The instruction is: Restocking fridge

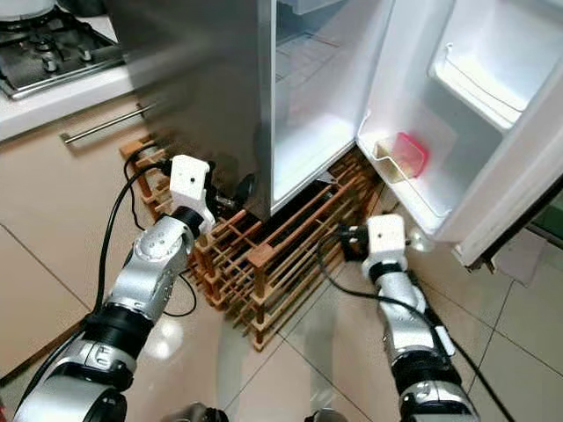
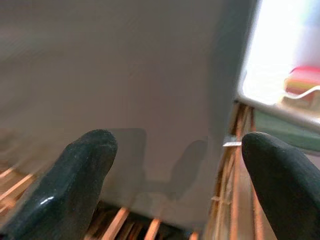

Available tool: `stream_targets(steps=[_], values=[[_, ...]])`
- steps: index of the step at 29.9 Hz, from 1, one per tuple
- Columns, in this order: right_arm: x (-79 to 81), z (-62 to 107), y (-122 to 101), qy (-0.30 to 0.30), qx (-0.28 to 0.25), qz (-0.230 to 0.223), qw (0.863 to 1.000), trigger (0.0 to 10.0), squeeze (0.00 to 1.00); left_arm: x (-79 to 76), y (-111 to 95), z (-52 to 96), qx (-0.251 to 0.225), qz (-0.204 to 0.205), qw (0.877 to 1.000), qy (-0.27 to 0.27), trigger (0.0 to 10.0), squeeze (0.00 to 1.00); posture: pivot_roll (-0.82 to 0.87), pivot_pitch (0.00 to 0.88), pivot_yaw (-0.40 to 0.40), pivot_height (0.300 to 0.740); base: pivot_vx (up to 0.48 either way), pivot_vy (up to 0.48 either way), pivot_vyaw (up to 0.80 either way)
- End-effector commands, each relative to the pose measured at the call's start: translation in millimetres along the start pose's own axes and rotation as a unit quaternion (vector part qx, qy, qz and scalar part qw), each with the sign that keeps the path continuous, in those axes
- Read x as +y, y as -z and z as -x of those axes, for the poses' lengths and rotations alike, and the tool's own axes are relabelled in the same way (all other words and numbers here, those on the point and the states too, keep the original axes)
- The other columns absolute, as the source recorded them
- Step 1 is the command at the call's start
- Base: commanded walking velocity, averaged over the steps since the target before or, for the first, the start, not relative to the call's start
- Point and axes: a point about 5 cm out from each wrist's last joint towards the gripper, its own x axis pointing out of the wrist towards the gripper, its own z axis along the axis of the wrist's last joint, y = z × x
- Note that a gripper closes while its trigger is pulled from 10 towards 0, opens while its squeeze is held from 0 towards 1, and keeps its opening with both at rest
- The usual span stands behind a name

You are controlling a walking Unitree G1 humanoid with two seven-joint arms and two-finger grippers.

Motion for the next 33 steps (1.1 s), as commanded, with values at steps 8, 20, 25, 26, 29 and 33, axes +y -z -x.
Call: stream_targets(steps=[8,20,25,26,29,33], values=[[-30.4,-3.9,-9.2,0.073,-0.008,0.019,0.997,10.0,0.00,6.5,18.9,9.9,0.042,-0.025,0.999,-0.023,10.0,0.00,-0.07,0.000,0.003,0.730,0.000,0.000,0.00],[-54.3,-2.3,-10.6,0.138,-0.002,0.029,0.990,10.0,0.00,12.0,32.9,22.6,0.060,-0.032,0.997,-0.045,10.0,0.00,-0.07,0.000,0.005,0.730,0.000,0.000,0.00],[-59.2,-2.0,-8.5,0.152,0.007,0.021,0.988,10.0,0.00,18.1,39.7,31.7,0.062,-0.013,0.996,-0.070,10.0,0.00,-0.06,0.000,0.003,0.730,0.000,0.000,0.00],[-59.2,-2.0,-8.5,0.152,0.007,0.021,0.988,10.0,0.00,18.1,39.7,31.7,0.062,-0.013,0.996,-0.070,10.0,0.00,-0.06,0.000,0.003,0.730,0.000,0.000,0.00],[-60.6,-2.7,-8.9,0.157,0.008,0.019,0.987,10.0,0.00,17.2,43.4,35.9,0.067,-0.005,0.995,-0.073,10.0,0.00,-0.06,0.000,0.001,0.730,0.000,0.000,0.00],[-61.6,-3.6,-8.8,0.160,0.010,0.019,0.987,10.0,0.00,12.9,41.9,36.9,0.062,0.000,0.996,-0.070,10.0,0.00,-0.05,0.000,-0.002,0.730,0.000,-0.068,0.00]])
